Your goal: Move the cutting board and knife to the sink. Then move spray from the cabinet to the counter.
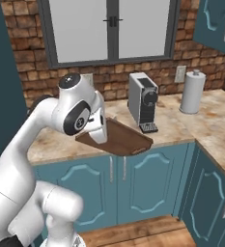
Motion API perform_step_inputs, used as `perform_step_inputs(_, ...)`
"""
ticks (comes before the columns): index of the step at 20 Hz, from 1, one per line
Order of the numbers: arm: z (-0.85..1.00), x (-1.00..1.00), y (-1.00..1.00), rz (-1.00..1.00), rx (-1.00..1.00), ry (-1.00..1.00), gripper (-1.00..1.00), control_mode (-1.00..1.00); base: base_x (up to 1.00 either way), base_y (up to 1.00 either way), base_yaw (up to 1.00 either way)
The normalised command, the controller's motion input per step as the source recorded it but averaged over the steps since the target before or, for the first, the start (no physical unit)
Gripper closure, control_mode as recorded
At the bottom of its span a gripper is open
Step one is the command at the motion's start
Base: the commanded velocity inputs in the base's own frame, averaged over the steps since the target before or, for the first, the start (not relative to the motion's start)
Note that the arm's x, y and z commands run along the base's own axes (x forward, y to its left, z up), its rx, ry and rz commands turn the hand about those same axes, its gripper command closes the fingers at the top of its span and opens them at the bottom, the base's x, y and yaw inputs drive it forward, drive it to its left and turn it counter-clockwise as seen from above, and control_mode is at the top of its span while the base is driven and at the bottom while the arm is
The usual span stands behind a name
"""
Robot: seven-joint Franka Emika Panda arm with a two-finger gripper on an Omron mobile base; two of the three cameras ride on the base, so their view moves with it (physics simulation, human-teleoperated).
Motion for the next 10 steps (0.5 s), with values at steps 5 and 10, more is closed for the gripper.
perform_step_inputs(5, 0.00, 0.00, 0.00, 0.00, 0.00, 0.00, 1.00, 1.00, -0.90, -0.19, -0.41)
perform_step_inputs(10, 0.00, 0.00, 0.00, 0.00, 0.00, 0.00, 1.00, 1.00, -0.55, -0.01, -0.54)
